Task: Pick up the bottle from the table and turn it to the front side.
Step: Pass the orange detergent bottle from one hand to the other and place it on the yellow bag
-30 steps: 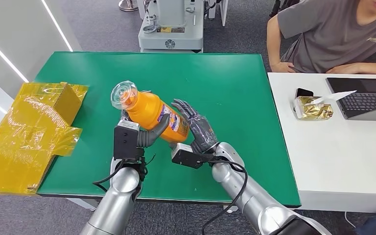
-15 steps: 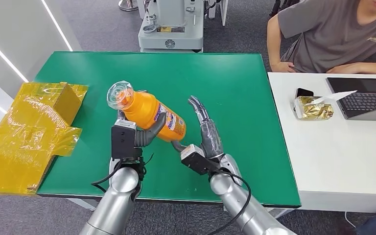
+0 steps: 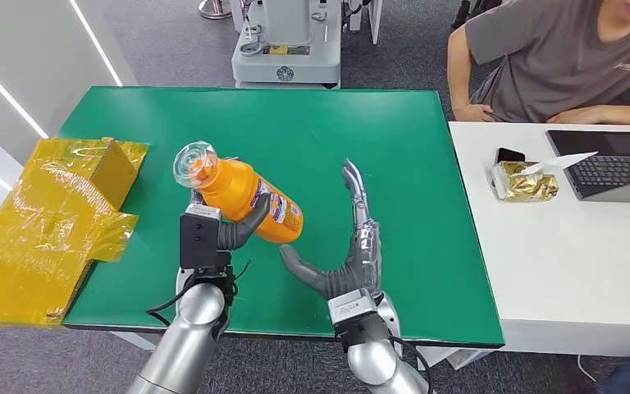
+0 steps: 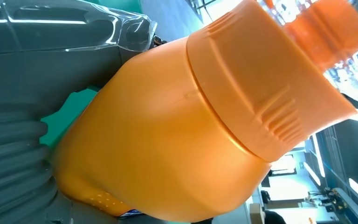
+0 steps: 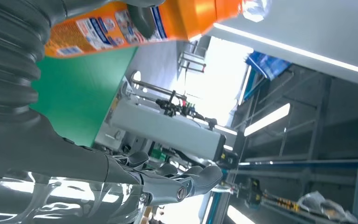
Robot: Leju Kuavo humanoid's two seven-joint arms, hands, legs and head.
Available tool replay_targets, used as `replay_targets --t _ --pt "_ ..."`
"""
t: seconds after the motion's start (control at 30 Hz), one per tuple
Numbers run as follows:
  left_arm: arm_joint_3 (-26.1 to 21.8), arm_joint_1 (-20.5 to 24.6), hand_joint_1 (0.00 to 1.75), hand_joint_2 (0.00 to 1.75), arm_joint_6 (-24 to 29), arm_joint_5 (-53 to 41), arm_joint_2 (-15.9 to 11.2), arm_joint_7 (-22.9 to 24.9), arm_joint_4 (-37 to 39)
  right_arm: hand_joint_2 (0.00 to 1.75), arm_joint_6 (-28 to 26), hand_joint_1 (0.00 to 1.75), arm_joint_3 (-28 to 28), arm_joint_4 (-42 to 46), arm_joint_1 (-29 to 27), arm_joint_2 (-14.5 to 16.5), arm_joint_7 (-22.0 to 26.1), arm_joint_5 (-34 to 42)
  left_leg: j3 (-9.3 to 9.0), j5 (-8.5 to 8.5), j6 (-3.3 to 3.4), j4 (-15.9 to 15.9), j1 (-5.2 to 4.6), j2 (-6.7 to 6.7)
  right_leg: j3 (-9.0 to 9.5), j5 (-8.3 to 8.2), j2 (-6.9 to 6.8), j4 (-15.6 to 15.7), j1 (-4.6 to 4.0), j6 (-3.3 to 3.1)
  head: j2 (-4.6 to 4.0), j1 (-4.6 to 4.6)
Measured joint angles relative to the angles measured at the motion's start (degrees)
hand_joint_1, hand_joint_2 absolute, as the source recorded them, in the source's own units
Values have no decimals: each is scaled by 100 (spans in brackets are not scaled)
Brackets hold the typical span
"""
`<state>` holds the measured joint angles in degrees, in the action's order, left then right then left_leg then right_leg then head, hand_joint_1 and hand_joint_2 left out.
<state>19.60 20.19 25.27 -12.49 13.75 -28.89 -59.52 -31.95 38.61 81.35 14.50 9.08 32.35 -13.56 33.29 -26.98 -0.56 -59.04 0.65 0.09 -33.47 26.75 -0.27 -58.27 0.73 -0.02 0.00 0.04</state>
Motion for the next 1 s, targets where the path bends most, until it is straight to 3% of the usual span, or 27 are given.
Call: replay_targets --t 0.4,0.7,1.0 --pt "-549 73 175 175 -4 -363 -456 224 -37 175 -175 0 -10 334 -273 -150 87 92 0 1 -2 1 3 0 -2 0 1 -5 -3 -1 0 -1" --pt "-902 161 175 175 838 -2365 -1125 982 -48 175 -256 0 -10 541 -467 -223 122 107 -1 3 -5 2 3 4 -5 0 4 -7 -3 -1 0 0" --pt "-856 689 175 175 953 -4573 -1645 1792 686 175 -143 0 5 697 -506 -255 207 163 -1 7 -10 1 3 4 -4 -2 5 -8 -2 -4 0 -1"
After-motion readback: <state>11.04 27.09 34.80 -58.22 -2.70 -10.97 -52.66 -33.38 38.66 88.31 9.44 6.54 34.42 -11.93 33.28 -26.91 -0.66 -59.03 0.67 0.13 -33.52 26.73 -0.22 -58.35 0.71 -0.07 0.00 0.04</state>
